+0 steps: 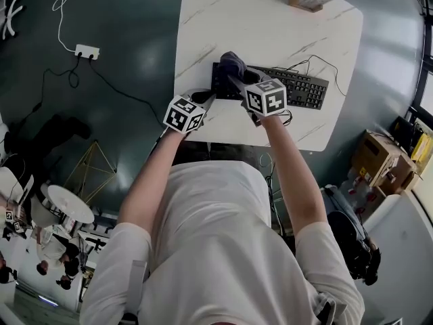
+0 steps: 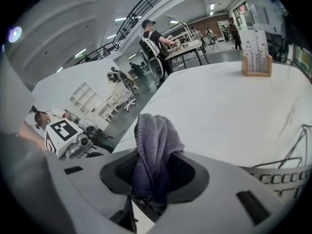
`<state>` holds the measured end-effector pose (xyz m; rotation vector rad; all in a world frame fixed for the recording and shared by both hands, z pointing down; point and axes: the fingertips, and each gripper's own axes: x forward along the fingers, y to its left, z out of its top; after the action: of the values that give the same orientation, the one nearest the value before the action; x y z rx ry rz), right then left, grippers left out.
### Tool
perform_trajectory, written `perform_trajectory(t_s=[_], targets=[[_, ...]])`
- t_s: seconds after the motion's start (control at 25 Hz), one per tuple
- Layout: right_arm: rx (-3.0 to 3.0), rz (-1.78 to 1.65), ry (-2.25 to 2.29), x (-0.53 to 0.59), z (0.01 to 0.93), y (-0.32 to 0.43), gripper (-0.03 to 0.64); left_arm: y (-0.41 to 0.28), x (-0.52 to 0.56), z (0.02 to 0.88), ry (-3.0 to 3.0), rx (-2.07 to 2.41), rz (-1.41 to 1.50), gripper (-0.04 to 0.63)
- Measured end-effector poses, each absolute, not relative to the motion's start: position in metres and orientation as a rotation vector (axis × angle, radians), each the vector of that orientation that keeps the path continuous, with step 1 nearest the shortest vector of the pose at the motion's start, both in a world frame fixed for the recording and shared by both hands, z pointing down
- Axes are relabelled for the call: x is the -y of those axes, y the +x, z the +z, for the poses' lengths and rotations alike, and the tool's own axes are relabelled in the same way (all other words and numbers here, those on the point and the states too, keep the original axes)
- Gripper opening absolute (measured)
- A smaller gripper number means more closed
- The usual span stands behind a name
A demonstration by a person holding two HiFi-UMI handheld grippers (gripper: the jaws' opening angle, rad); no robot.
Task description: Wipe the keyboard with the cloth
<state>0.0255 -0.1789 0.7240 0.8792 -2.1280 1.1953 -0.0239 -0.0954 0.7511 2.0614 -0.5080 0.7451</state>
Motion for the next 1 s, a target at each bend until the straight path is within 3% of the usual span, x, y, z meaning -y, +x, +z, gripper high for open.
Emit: perform_trajectory(t_s=[1.0], targets=[[1.908, 1.187, 1.467, 0.158, 0.729, 0.306, 0.152, -0.026, 0.097, 0.755, 2.026, 0.613, 0.828, 0.008]])
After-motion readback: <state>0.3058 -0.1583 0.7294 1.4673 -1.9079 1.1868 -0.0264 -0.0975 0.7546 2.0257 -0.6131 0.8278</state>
